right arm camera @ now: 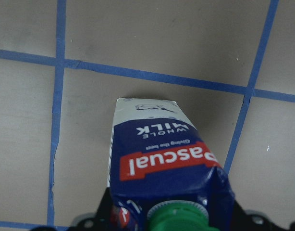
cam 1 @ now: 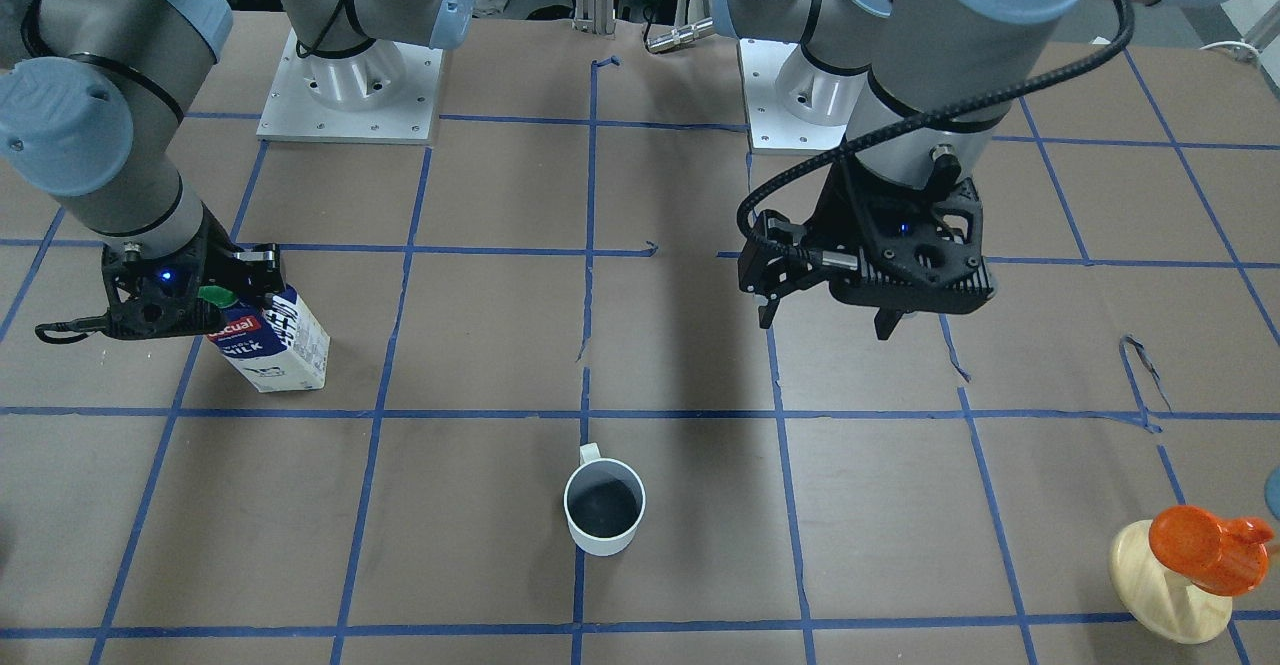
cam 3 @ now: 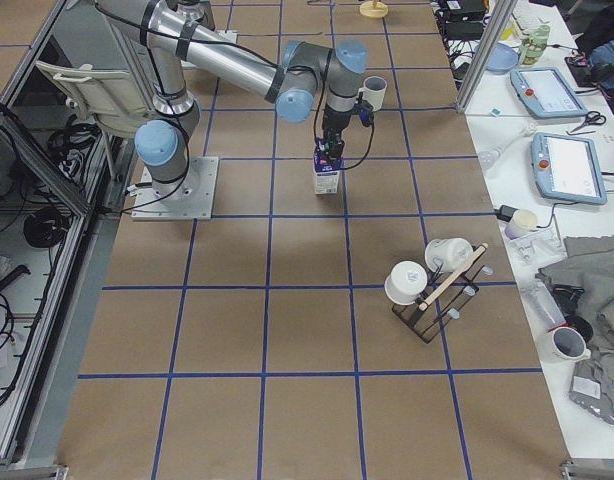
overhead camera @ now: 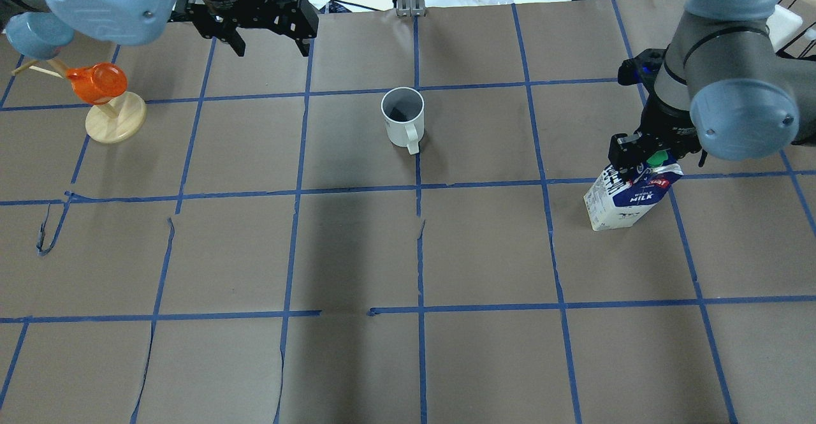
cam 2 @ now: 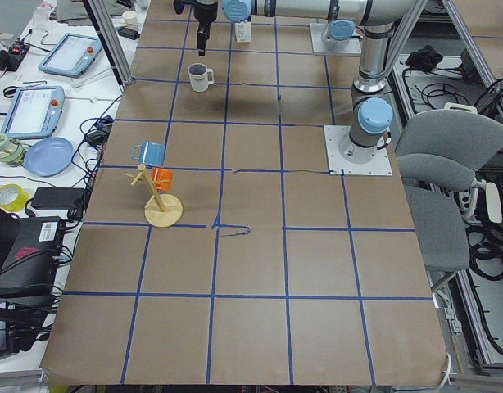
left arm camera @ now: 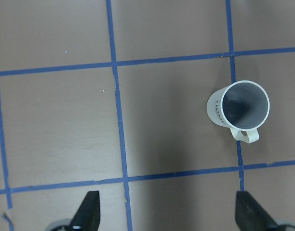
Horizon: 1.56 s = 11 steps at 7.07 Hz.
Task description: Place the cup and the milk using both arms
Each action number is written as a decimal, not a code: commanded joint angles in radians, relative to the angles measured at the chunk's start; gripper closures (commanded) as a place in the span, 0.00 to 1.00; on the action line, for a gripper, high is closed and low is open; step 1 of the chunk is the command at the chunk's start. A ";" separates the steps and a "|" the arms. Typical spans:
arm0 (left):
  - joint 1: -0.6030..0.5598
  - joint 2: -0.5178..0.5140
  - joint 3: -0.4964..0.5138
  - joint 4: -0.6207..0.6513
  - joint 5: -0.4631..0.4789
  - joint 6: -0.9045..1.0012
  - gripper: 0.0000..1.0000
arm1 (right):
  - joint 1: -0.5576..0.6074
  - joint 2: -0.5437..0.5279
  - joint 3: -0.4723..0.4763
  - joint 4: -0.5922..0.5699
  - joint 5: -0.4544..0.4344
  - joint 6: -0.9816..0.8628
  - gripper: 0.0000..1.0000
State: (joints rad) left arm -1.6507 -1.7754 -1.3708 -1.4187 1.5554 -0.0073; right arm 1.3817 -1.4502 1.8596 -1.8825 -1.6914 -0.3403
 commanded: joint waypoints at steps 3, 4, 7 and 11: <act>0.058 0.053 -0.031 -0.019 0.005 0.009 0.00 | -0.001 -0.009 -0.026 0.014 0.038 0.021 0.80; 0.060 0.054 -0.031 -0.019 0.005 0.009 0.00 | 0.002 0.002 -0.101 0.047 0.070 0.046 0.79; 0.061 0.056 -0.031 -0.011 0.006 0.009 0.00 | 0.127 0.230 -0.475 0.170 0.145 0.232 0.76; 0.061 0.059 -0.033 -0.011 0.008 0.009 0.00 | 0.359 0.386 -0.582 0.132 0.153 0.516 0.76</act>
State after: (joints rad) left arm -1.5898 -1.7186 -1.4035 -1.4297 1.5613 0.0016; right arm 1.6905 -1.0898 1.2914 -1.7355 -1.5416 0.1130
